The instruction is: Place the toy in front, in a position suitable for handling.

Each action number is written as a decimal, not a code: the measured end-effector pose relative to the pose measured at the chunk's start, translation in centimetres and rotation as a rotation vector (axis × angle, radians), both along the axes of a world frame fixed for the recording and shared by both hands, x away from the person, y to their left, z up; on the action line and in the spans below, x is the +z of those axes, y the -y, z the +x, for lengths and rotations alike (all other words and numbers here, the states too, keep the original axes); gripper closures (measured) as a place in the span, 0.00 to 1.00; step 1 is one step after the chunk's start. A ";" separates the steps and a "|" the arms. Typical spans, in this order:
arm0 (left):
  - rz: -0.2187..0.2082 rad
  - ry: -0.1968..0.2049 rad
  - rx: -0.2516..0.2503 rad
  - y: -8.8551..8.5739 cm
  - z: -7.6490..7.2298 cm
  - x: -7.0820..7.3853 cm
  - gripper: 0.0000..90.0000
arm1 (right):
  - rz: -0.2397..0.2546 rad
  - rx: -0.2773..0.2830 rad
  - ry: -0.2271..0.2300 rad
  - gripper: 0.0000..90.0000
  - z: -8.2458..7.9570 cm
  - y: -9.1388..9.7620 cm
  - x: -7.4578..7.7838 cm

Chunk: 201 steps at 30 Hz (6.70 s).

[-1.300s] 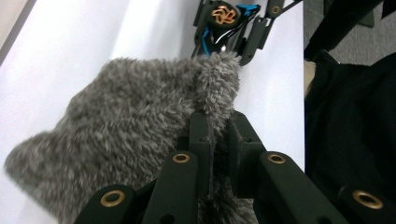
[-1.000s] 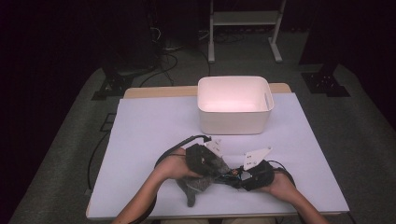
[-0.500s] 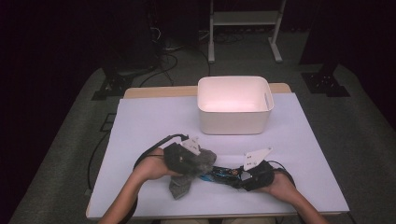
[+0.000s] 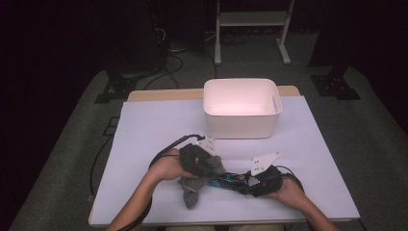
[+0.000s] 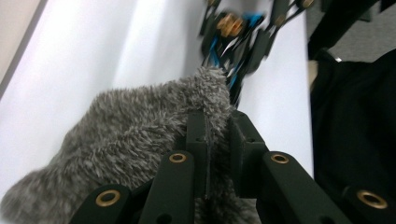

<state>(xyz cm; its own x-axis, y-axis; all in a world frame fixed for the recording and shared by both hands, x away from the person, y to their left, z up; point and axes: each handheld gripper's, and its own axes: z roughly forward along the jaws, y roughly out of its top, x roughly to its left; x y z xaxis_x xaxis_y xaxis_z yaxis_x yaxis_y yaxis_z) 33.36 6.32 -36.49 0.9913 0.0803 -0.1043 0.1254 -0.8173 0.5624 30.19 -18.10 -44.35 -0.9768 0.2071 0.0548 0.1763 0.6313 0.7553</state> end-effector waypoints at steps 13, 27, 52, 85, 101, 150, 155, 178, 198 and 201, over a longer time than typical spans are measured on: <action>0.026 0.003 -0.013 0.2 -0.3 -0.2 0.89 | 0.002 0.000 -0.002 0.63 -0.2 0.7 0.3; 0.068 0.016 -0.161 6.8 -1.0 0.0 0.90 | 0.005 -0.010 0.007 0.63 -0.2 0.1 0.3; 0.078 0.016 -0.205 8.4 -1.3 -0.1 0.90 | 0.008 -0.010 -0.004 0.63 -0.1 0.2 0.3; 0.079 -0.001 0.038 -0.2 2.2 0.2 0.88 | -0.029 0.031 -0.012 0.61 2.9 -0.3 0.8; 0.016 -0.028 0.013 -1.3 0.0 -0.6 0.88 | 0.035 -0.038 -0.108 0.28 1.7 -0.4 2.0; -0.034 -0.067 0.009 -2.4 -2.0 -2.7 0.85 | -0.115 0.002 -0.010 0.26 -0.4 -1.9 -0.9; -0.053 -0.077 0.026 -1.5 -0.6 -2.7 0.86 | -0.119 0.016 -0.007 0.26 0.2 -1.9 -1.1; 0.020 -0.025 0.000 3.5 -0.6 -3.0 0.56 | -0.098 0.009 -0.016 0.26 0.1 -1.7 -1.3; 0.046 -0.002 0.013 0.2 -1.1 -3.3 0.84 | -0.098 0.029 0.017 0.26 0.1 -1.6 -1.5; 0.057 -0.002 0.033 -1.3 -1.1 -3.2 0.83 | -0.097 0.036 0.025 0.26 0.1 -1.6 -1.5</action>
<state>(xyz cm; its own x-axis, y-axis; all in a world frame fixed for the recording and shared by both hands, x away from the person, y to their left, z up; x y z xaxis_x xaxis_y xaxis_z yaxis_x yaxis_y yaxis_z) 32.24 7.60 -39.70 0.9879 0.1187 -0.1002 0.1536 -0.8433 0.5151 30.32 -16.50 -45.85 -0.9844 0.1753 0.0116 0.1342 0.7075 0.6939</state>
